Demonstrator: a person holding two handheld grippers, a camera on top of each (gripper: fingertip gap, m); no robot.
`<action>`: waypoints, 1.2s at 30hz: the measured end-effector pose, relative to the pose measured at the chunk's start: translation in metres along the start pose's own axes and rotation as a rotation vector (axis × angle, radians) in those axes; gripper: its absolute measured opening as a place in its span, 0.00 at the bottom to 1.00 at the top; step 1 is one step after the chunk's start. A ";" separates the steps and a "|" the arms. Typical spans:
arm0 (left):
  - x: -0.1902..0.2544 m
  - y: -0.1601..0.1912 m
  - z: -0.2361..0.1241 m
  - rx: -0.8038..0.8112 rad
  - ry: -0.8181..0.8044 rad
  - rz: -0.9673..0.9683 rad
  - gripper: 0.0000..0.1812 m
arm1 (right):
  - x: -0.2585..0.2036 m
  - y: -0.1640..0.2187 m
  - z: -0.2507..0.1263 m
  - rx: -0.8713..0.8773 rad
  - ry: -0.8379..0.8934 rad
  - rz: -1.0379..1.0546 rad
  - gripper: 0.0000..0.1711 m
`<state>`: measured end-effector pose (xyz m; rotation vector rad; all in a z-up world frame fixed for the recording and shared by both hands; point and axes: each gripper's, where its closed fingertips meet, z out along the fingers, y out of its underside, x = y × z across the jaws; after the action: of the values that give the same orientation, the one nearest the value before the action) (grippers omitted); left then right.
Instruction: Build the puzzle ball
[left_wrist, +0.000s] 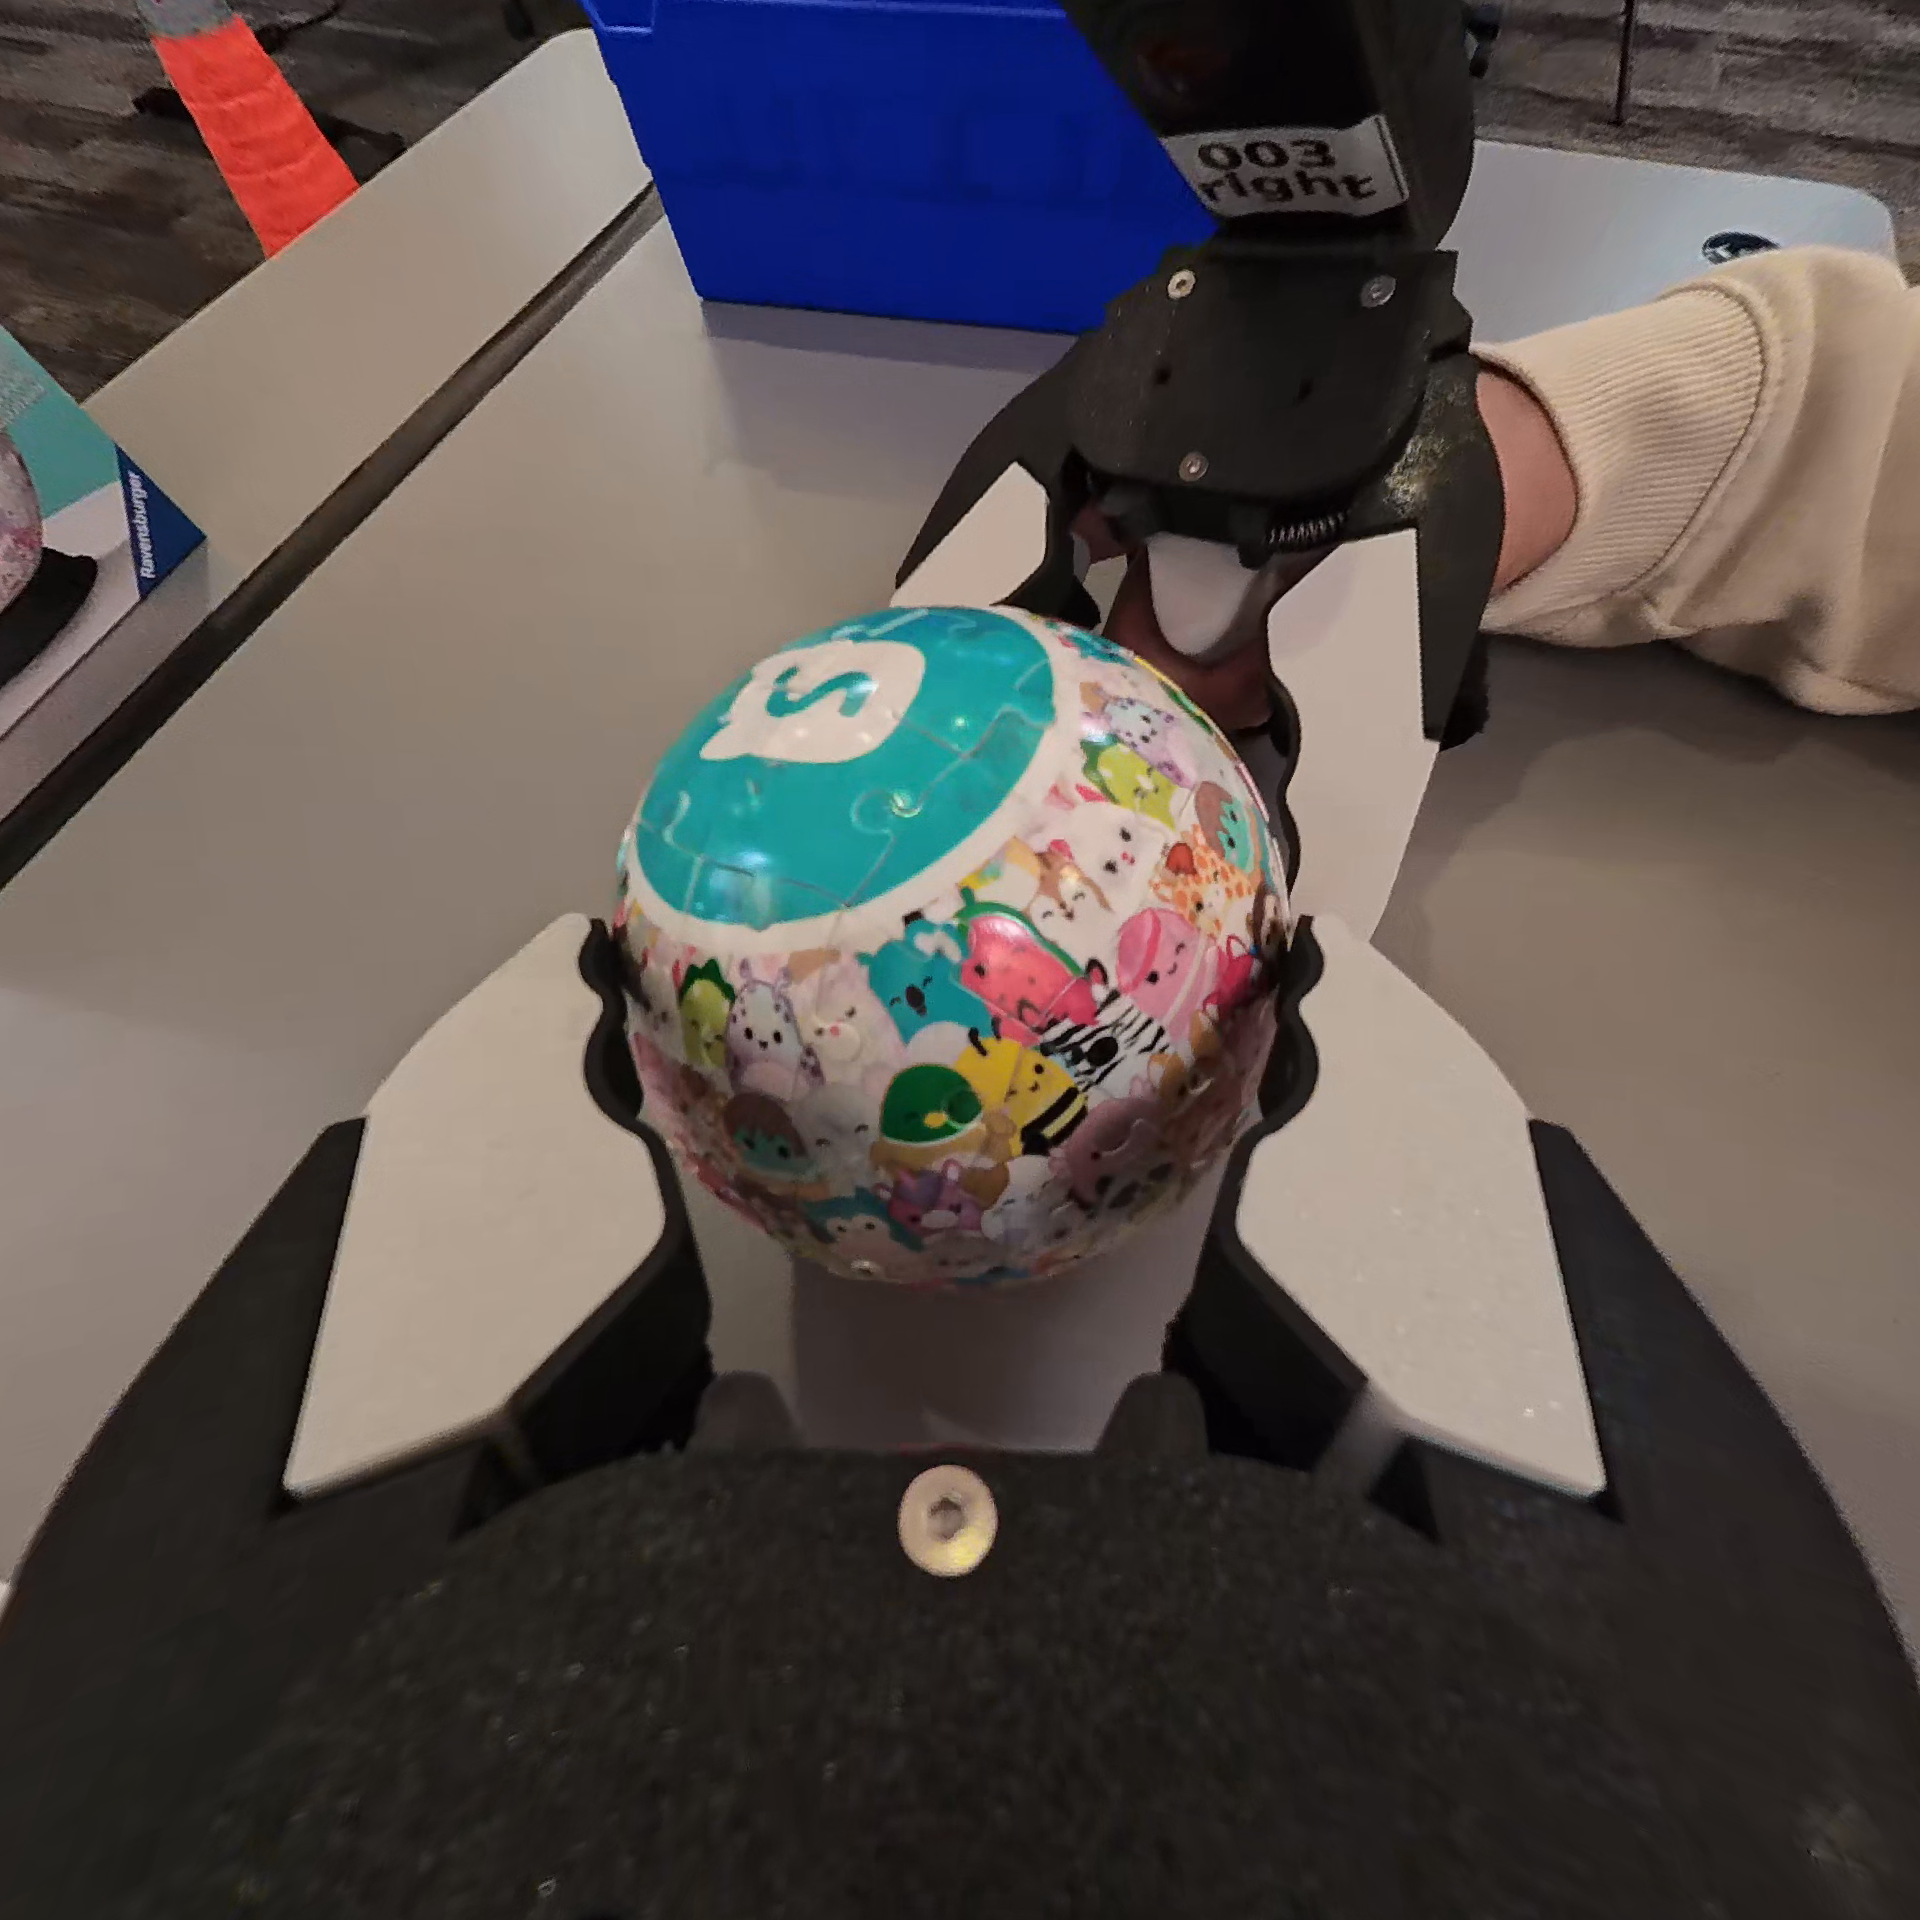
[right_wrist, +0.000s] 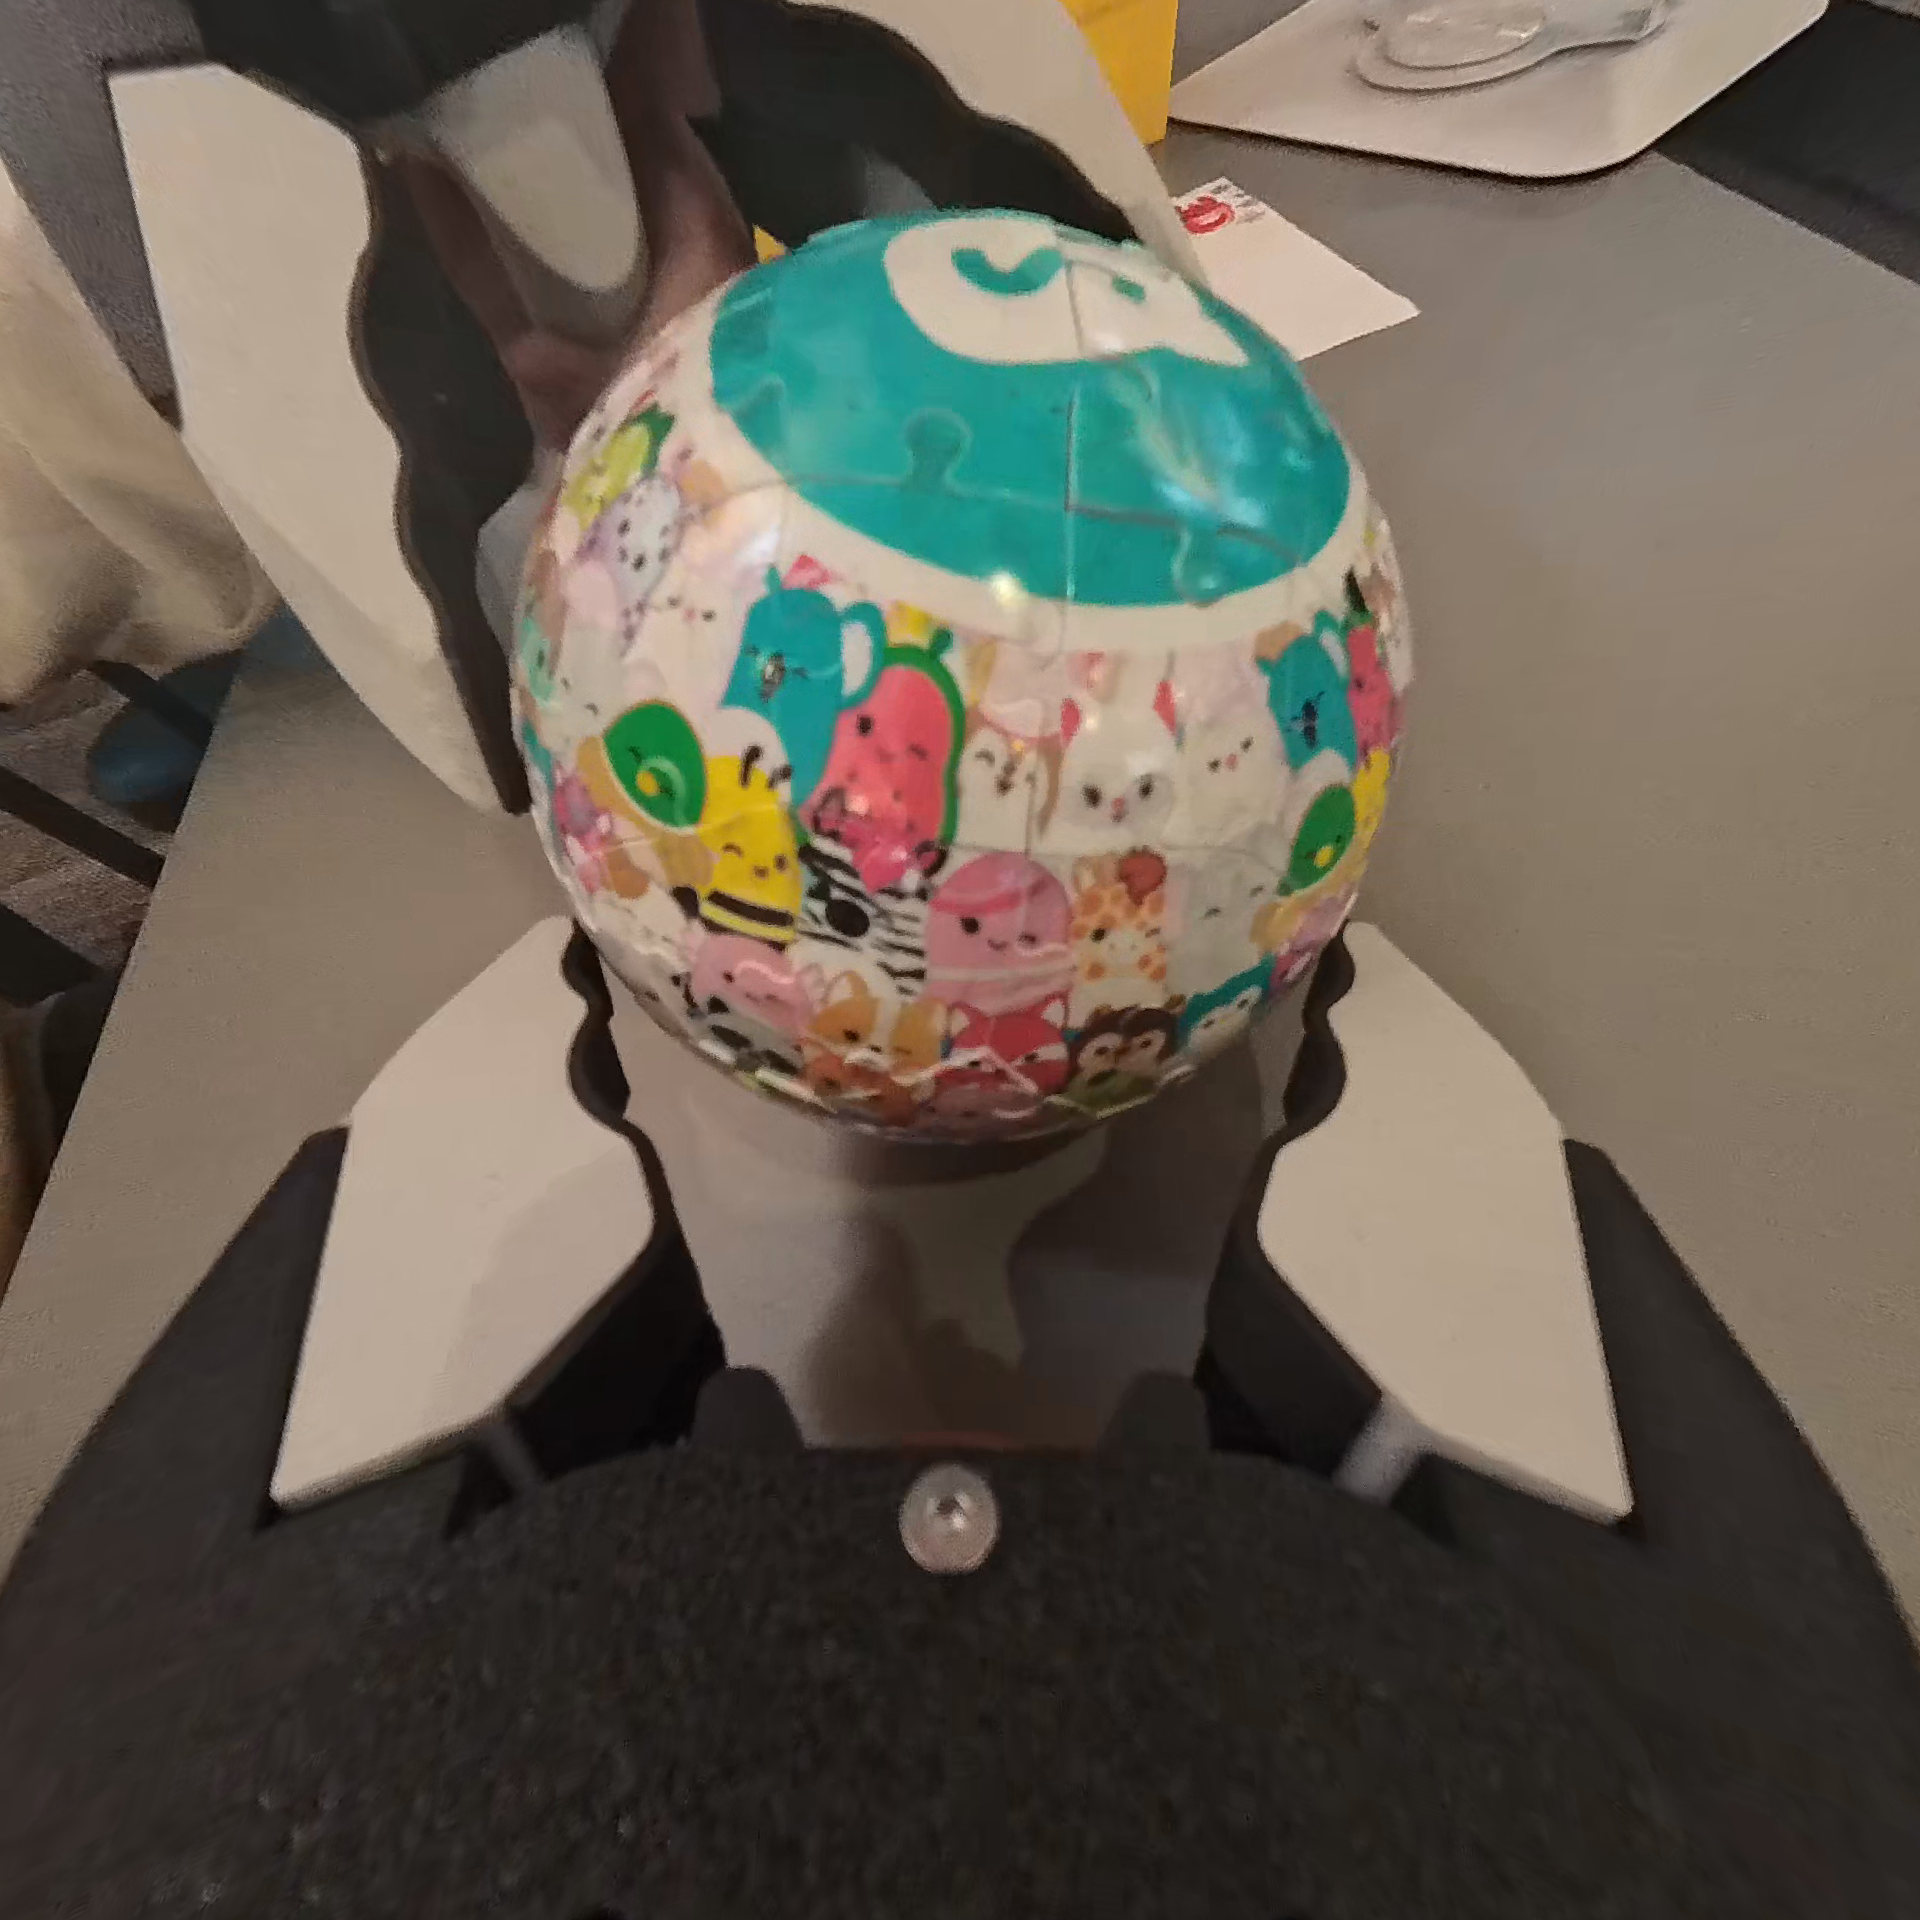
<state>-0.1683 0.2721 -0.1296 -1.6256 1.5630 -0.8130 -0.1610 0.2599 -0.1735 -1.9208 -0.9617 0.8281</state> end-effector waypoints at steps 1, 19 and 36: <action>0.000 0.000 0.000 -0.002 -0.003 0.006 0.65 | 0.000 0.000 0.000 -0.004 0.004 -0.006 0.73; 0.029 0.030 -0.117 0.380 -0.411 -0.387 0.59 | -0.008 0.013 -0.122 0.242 0.587 0.159 0.56; 0.074 0.068 -0.185 0.429 -0.717 -0.454 0.51 | -0.107 0.027 -0.163 0.428 0.741 0.086 0.52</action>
<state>-0.3559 0.1844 -0.0903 -1.6925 0.4905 -0.6227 -0.0732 0.0986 -0.1036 -1.6840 -0.2285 0.2750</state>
